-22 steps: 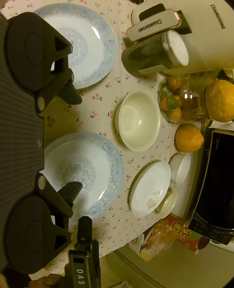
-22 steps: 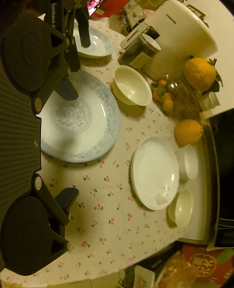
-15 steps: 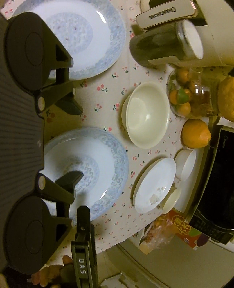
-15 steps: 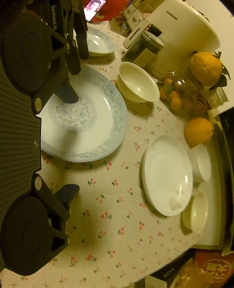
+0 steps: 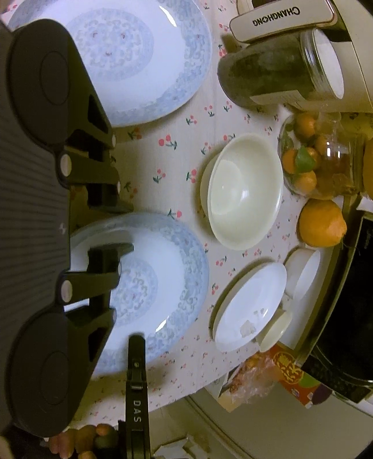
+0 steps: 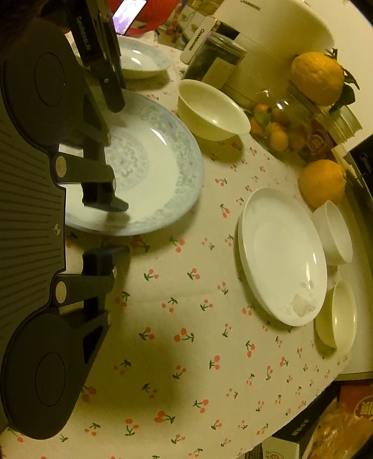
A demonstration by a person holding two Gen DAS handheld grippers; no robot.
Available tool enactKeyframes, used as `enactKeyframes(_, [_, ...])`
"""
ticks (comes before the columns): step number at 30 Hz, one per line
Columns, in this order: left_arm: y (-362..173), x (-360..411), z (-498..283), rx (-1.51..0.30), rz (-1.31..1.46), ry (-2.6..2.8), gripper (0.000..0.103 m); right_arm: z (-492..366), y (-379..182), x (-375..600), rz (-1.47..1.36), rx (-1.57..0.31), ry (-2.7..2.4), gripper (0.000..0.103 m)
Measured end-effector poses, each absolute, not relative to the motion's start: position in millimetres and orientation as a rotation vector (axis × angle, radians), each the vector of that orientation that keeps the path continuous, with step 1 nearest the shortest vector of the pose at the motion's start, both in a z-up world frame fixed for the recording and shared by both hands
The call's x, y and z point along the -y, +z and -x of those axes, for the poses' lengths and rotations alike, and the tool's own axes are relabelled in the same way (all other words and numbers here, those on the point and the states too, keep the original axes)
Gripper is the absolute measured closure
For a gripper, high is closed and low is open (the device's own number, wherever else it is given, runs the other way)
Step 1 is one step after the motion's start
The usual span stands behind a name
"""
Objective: Organize plates and bowls
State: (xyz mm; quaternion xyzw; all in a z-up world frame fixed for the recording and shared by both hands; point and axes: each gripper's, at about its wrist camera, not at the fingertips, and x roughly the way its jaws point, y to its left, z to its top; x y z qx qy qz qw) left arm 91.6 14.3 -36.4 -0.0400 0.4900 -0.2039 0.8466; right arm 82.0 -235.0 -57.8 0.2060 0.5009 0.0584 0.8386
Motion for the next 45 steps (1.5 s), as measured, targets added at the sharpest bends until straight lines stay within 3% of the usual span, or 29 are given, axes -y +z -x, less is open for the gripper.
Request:
enactKeyframes(4, [-36,-18,-93,-1.027,0.095,-0.408,0.096,-84,-56,232,-0.43,-1.064,0.119,0.09])
enactKeyframes(35, [-34,13,-111,-1.029,0.075,-0.413,0.095,-103,-57,260,-0.492,-1.06,0.012,0.087])
enactKeyframes(39, [-35,12,-112,-1.053,0.065,-0.402,0.079,-103,-57,262,-0.517,-1.071,0.021,0.075])
enactKeyframes(43, [-32,7,-111,-1.057,0.074,-0.399,0.062,-100,-53,265,-0.526,-1.057,0.002,0.049])
enactKeyframes(45, [-27,5,-109,-1.054,0.083,-0.407,0.047,-99,-49,266,-0.529,-1.042,-0.001,0.041])
